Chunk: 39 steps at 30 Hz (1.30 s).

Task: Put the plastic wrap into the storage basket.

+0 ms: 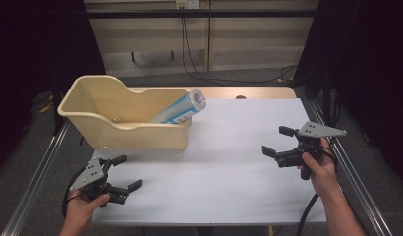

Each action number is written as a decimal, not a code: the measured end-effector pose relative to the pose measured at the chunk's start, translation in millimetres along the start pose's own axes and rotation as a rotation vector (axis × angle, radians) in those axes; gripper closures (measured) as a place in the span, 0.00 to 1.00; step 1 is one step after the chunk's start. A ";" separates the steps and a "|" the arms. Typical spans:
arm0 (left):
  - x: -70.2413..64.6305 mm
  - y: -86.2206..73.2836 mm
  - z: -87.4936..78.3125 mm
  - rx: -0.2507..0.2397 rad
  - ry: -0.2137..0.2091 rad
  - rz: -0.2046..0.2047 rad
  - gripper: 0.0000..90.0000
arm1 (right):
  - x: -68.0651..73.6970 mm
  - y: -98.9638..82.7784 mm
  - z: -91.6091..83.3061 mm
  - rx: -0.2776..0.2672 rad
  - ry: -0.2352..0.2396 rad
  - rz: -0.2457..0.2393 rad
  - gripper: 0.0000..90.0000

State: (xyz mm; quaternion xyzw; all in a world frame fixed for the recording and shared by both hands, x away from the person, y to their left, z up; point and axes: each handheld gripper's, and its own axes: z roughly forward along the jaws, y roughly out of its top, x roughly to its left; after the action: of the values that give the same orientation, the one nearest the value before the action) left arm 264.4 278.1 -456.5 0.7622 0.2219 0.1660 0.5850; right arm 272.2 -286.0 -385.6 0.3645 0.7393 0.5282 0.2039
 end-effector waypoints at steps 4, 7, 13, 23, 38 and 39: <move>0.1 0.0 0.1 0.000 0.000 0.000 0.03 | 0.2 -7.0 -5.6 -0.009 -0.006 0.004 0.01; 0.1 0.0 0.2 0.001 0.000 0.000 0.03 | 0.0 -10.1 -7.4 -0.010 -0.006 0.006 0.01; -0.4 0.1 0.4 -0.001 0.001 -0.004 0.03 | -1.3 -20.6 -12.3 -0.019 -0.019 0.015 0.01; -0.3 0.3 0.6 -0.001 0.002 -0.004 0.03 | -3.4 -38.8 -18.9 -0.024 -0.037 0.041 0.01; -0.7 0.6 0.7 -0.003 0.002 -0.008 0.03 | -2.8 -59.1 -25.3 -0.030 -0.046 0.051 0.01; -0.7 0.6 0.6 -0.004 0.003 -0.008 0.03 | -2.7 -60.3 -25.6 -0.029 -0.047 0.055 0.01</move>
State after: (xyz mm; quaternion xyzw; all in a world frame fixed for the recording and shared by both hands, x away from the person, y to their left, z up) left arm 264.2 277.1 -456.0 0.7600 0.2256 0.1650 0.5868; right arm 236.9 -314.9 -432.7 0.3940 0.7161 0.5358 0.2118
